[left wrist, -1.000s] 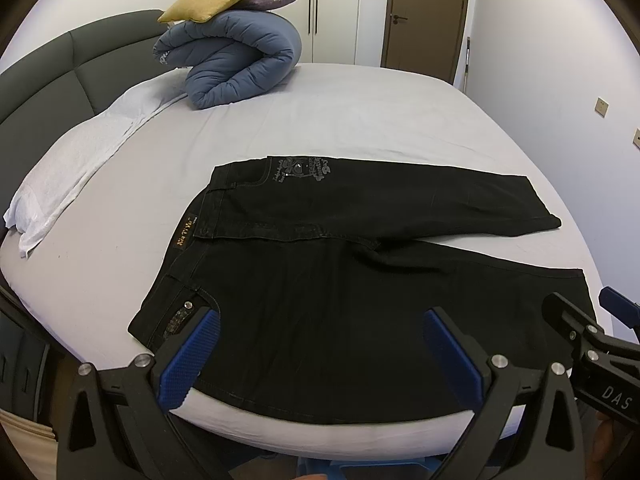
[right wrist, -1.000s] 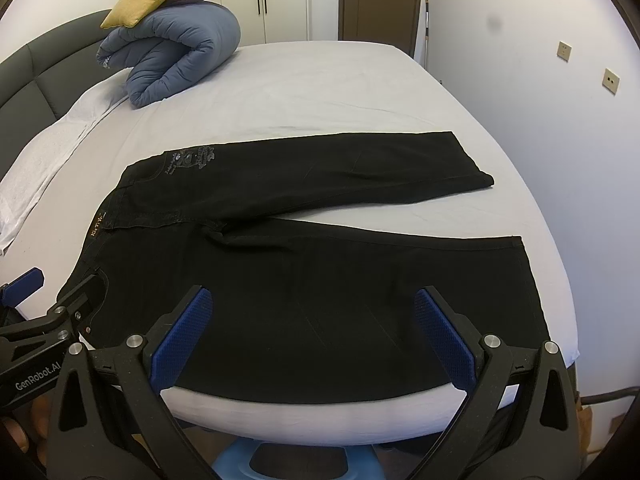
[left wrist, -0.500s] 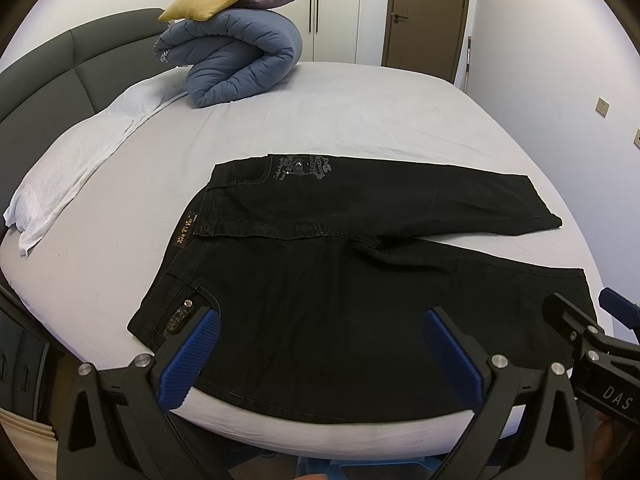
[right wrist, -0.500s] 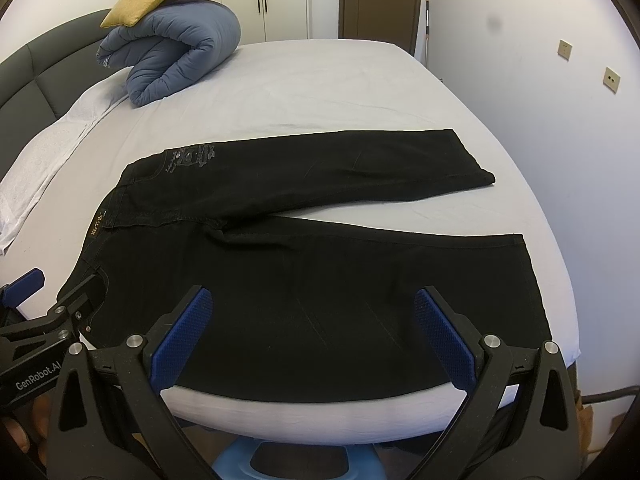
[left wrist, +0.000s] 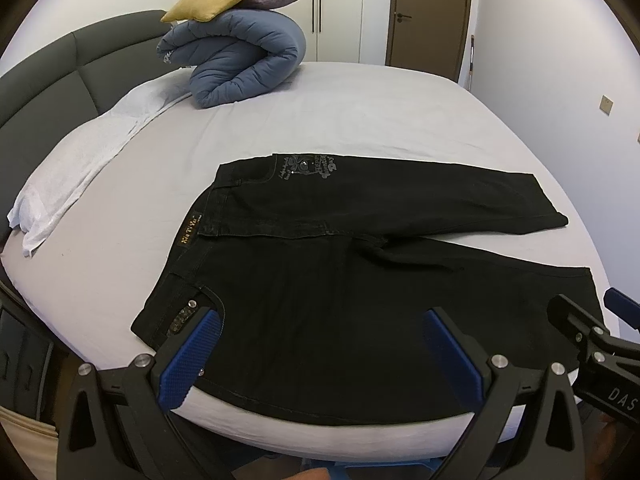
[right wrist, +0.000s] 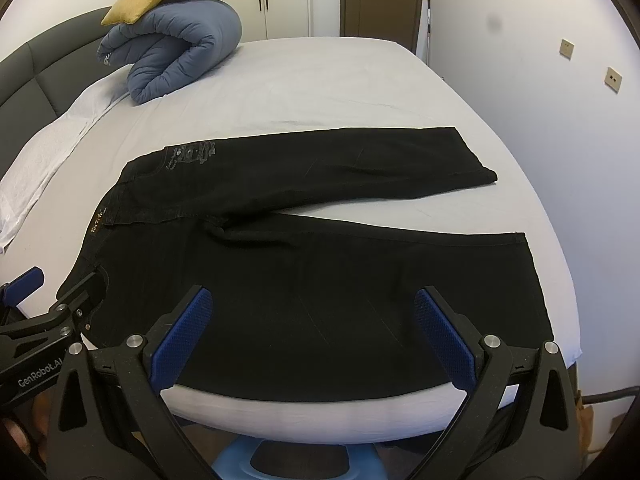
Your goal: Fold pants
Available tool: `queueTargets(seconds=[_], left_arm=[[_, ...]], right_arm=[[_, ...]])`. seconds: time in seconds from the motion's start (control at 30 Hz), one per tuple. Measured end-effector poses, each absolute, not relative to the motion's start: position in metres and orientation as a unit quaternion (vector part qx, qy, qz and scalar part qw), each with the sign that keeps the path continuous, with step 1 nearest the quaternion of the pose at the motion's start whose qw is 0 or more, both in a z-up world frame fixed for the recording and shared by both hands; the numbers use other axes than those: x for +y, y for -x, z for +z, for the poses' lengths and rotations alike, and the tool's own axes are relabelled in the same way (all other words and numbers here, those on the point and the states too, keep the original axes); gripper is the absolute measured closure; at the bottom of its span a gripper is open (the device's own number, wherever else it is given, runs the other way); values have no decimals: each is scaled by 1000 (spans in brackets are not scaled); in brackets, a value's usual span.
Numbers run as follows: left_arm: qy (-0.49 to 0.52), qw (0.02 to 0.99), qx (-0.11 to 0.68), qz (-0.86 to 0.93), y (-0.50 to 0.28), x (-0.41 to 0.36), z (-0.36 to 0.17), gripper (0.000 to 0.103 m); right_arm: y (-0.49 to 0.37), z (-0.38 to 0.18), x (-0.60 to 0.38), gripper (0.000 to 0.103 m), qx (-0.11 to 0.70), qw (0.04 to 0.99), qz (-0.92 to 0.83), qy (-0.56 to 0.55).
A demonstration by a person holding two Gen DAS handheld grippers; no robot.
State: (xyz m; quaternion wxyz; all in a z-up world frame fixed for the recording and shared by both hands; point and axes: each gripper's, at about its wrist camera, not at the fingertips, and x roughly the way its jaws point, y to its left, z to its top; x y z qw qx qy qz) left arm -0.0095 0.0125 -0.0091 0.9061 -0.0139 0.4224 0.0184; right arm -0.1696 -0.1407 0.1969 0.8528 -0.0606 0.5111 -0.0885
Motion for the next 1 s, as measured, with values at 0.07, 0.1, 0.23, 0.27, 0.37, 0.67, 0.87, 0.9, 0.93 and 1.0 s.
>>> queueTargets(seconds=[0.07,0.1,0.23,0.27,0.37,0.67,0.87,0.9,0.93,1.0], left_arm=[[10,907,421,18,9,13,-10,0],[8,907,420,18,6,12,-11,0],[13,908,419,1,-7,18,-13,0],[23,908,419,-7,-13,23,-13,0],[63,911,405,-39,-40,42,-9,0],[6,893,449,-17,-178,78,-22,0],[-19,868,492,-63,-291,108,-47,0],[-42,862,501,-72,-310,108,-53,0],[-62,855,508,-80,-325,109,-59,0],[-102,842,522,-93,-352,112,-73,0]], right_arm=[[168,195,-142,0,514,851,-88,60],[167,194,-143,0,515,850,-88,59],[158,188,-147,0,522,848,-75,58],[155,188,-148,0,522,848,-69,57],[143,190,-155,0,515,855,-32,52],[63,191,-185,0,492,862,88,87],[-3,170,-204,10,498,841,165,134],[-15,166,-207,12,502,834,183,140],[-25,161,-210,15,507,827,198,143],[-44,151,-214,18,513,817,218,150]])
